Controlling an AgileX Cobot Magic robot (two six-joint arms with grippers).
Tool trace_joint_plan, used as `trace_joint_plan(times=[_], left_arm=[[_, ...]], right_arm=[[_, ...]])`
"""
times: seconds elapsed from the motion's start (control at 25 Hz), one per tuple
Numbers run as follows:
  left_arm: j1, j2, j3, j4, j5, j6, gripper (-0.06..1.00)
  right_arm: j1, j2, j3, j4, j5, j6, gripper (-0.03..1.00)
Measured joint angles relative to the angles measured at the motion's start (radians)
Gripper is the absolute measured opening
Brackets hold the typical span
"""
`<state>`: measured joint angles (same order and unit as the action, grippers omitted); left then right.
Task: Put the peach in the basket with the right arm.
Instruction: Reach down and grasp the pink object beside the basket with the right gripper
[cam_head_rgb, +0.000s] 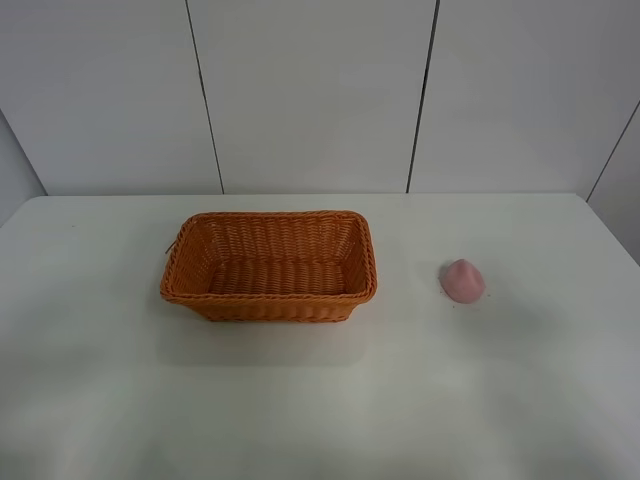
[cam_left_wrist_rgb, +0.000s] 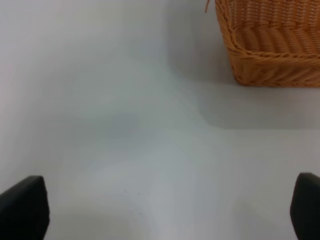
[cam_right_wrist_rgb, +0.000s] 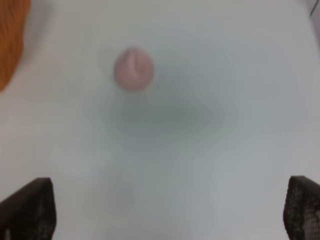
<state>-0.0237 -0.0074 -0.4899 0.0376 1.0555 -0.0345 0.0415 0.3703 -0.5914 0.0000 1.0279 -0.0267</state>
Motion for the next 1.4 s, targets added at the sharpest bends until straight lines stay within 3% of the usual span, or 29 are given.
trace_joint_plan(times=[0.36,0.8,1.04,1.4], left_arm=[[0.0,0.0,0.0,0.0,0.0,0.0,0.99],[0.0,0.0,0.0,0.0,0.0,0.0,0.99],[0.0,0.0,0.0,0.0,0.0,0.0,0.99],[0.0,0.0,0.0,0.0,0.0,0.0,0.99]], right_arm=[[0.0,0.699,-0.225,0.009,-0.052,0.0,0.7],[0.0,1.417,-0.691,0.017,-0.06,0.008,0.7],[0.006,1.594,-0.863,0.074,-0.06,0.027,0.7],[0.078,1.634,-0.888,0.077,-0.084,0.05,0.7]])
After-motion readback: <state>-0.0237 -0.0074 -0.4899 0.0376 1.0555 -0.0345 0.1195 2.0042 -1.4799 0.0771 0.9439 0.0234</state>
